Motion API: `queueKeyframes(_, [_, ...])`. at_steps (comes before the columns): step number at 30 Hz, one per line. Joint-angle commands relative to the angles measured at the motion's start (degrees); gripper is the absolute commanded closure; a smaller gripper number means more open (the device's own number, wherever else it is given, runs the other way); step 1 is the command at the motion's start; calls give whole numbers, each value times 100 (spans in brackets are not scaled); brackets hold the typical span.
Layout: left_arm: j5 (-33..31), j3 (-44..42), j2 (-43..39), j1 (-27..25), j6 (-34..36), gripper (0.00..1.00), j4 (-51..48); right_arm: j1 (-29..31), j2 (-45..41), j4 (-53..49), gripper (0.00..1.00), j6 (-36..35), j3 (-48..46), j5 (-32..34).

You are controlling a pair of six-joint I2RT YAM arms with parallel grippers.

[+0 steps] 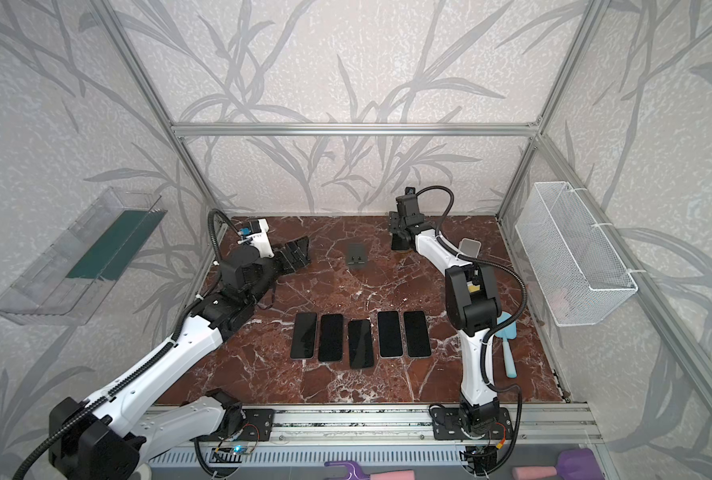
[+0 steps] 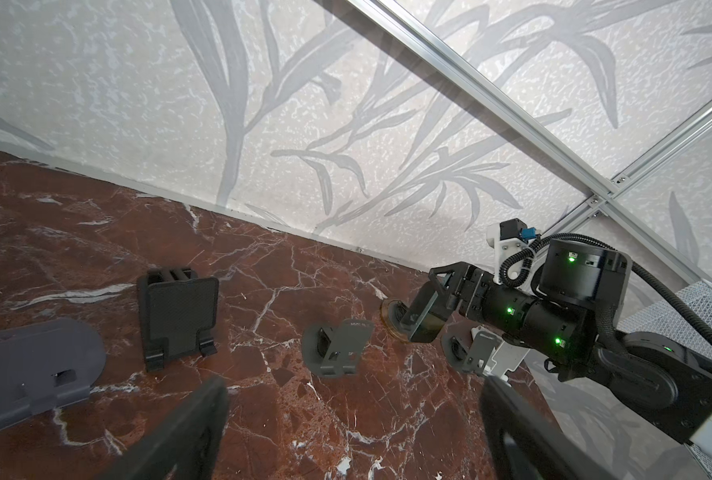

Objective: Remove the phone from the phone stand
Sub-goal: 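Lift the teal-edged phone up off the wooden-based stand with the right gripper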

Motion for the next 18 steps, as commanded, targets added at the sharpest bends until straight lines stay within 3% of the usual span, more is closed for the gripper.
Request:
queueKeyframes(1, [11,-45,-3,36,-27,6,96,51,-588,396,45,-50,-134,-77])
queueKeyframes(10, [-50,-54,6,36,-17,6,85,169,-1582,503,46,-210,-1063,44])
queueKeyframes(18, [-81,-53,49,34,-43,6,67,193,-2937,517,46,-361,-2463,287])
